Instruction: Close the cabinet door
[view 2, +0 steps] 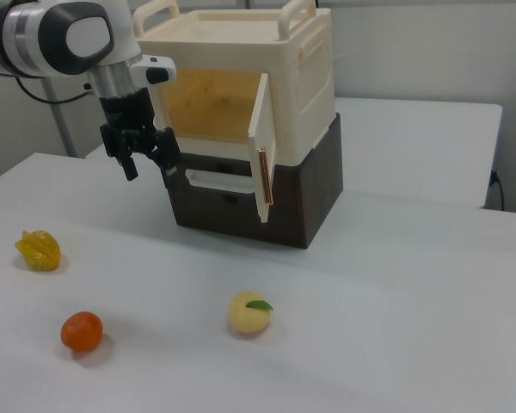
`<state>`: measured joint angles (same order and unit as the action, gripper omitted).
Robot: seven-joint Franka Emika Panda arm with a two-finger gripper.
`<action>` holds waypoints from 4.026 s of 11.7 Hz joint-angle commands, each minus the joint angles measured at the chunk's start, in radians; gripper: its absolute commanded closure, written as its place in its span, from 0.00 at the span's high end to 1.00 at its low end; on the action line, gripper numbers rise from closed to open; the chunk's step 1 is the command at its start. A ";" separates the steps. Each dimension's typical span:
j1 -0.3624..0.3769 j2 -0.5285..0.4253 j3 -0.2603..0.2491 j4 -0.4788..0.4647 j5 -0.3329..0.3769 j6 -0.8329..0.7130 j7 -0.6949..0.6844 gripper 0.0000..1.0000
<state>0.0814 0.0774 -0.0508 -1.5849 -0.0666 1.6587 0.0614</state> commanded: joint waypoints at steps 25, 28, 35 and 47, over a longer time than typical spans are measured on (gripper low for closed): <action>-0.066 -0.025 -0.053 0.195 -0.004 0.252 -0.022 0.00; -0.068 -0.019 -0.144 0.192 -0.001 0.406 -0.015 0.00; -0.103 0.034 -0.208 0.152 0.001 0.454 -0.017 0.00; 0.035 0.062 -0.190 0.120 0.160 0.467 0.051 0.00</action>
<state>0.0704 0.1320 -0.2346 -1.4423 0.0497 2.0823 0.0912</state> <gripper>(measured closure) 0.991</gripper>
